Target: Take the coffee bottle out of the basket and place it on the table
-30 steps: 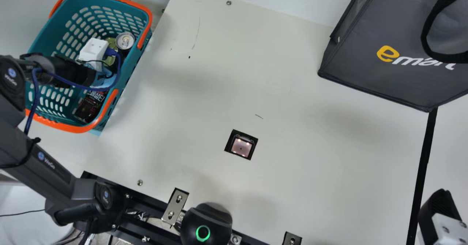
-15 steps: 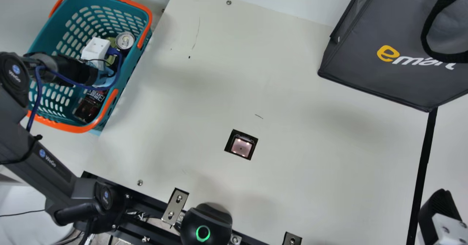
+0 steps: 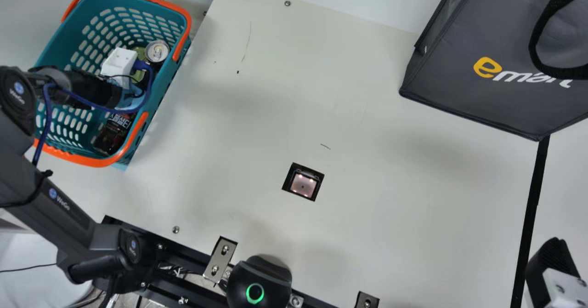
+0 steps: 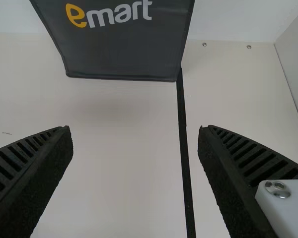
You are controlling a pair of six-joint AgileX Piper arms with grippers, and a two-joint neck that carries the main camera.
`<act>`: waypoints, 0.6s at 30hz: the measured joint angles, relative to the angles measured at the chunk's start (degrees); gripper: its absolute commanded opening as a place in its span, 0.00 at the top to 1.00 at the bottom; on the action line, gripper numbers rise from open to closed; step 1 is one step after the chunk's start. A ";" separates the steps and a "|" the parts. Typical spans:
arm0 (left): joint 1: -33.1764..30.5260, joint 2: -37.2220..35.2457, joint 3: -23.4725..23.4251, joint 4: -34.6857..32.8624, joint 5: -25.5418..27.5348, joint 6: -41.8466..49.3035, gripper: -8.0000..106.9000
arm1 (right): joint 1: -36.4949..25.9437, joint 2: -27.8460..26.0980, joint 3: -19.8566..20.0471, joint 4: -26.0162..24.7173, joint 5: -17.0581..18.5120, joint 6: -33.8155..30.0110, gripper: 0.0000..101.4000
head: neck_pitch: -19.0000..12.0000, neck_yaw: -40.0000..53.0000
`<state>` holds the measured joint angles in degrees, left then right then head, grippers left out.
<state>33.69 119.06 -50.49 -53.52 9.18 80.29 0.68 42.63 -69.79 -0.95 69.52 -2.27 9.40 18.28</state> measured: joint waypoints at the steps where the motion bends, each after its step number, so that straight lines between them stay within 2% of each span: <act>1: 0.11 -0.24 0.00 0.14 0.22 -0.14 0.84 | 0.00 0.00 0.00 0.00 0.00 0.00 0.10 | 0.00 0.00; 18: 2.20 -5.56 -0.33 3.37 3.77 -5.57 0.84 | 0.00 0.00 0.00 0.00 0.00 0.00 0.10 | 0.00 0.00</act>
<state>35.89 113.50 -50.82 -50.14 12.95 74.72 0.68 42.63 -69.79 -0.95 69.52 -2.27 9.40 18.28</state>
